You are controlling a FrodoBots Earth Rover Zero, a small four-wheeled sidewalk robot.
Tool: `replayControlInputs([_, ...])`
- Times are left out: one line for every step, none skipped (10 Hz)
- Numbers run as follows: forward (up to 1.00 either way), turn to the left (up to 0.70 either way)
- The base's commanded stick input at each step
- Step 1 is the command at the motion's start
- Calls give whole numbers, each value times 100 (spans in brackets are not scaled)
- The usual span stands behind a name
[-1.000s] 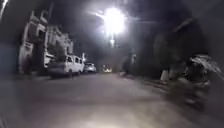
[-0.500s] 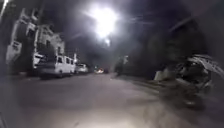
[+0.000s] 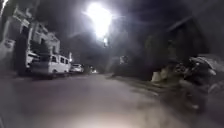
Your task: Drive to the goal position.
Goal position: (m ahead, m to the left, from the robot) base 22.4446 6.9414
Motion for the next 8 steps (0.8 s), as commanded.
replayControlInputs([50, -2])
replayControlInputs([50, -23])
replayControlInputs([50, -47])
replayControlInputs([50, -50])
replayControlInputs([50, -50])
replayControlInputs([50, -28])
replayControlInputs([50, -4])
replayControlInputs([50, 0])
